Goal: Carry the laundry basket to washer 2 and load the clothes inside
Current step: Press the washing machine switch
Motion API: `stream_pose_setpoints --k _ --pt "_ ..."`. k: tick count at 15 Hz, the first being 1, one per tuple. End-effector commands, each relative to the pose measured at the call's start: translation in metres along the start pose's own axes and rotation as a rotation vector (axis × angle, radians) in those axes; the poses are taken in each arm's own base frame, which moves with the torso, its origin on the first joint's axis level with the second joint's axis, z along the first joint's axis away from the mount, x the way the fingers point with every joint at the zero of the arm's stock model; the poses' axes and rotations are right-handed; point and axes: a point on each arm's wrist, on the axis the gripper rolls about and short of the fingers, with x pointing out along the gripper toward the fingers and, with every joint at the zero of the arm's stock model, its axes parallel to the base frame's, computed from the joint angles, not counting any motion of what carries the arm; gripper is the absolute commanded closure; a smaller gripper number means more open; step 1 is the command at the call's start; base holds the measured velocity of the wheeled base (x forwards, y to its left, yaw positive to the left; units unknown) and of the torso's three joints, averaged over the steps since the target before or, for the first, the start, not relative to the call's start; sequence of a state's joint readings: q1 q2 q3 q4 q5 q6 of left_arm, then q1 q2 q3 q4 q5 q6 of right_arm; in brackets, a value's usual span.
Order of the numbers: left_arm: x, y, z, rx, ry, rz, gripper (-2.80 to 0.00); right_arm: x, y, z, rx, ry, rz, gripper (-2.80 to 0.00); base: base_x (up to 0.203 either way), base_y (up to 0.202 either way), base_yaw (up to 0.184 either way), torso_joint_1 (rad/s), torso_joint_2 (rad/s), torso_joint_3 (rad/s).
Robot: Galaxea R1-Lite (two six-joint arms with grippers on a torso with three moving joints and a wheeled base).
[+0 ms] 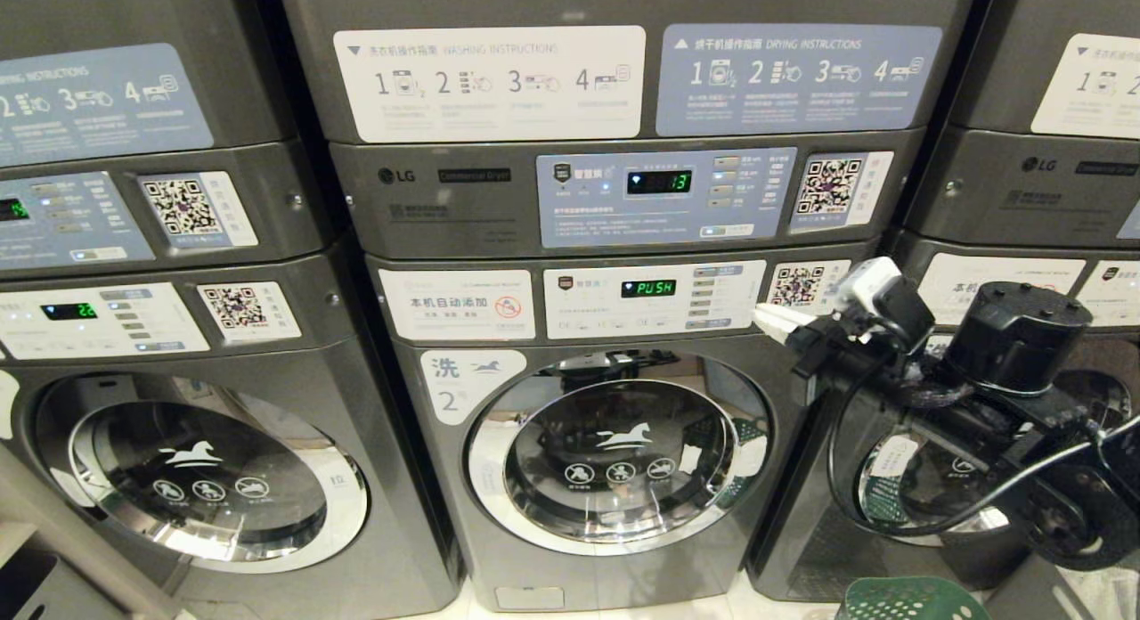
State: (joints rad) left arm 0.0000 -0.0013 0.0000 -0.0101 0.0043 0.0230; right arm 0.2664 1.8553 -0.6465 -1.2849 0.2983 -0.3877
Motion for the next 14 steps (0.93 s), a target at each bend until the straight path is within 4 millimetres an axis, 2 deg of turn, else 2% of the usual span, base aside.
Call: stream_pose_setpoints --k 1,6,11,14 --pt "0.001 0.000 -0.002 0.001 0.007 0.000 0.00 0.018 -0.005 -0.010 -0.002 -0.005 -0.009 0.00 0.000 0.000 0.000 0.000 0.00 0.000" --pt "0.001 0.000 -0.002 0.000 0.007 0.000 0.00 0.033 -0.009 -0.011 0.057 0.009 -0.002 0.00 0.000 0.000 0.000 0.000 0.00 0.000" --pt "0.001 0.000 -0.002 0.000 0.007 0.000 0.00 0.056 -0.023 0.000 0.166 0.051 -0.034 0.00 0.000 0.000 0.000 0.000 0.00 0.000" --pt "0.001 0.000 -0.002 0.000 0.007 0.000 0.00 0.061 -0.023 -0.004 0.169 0.055 -0.033 0.00 0.000 0.000 0.000 0.000 0.00 0.000"
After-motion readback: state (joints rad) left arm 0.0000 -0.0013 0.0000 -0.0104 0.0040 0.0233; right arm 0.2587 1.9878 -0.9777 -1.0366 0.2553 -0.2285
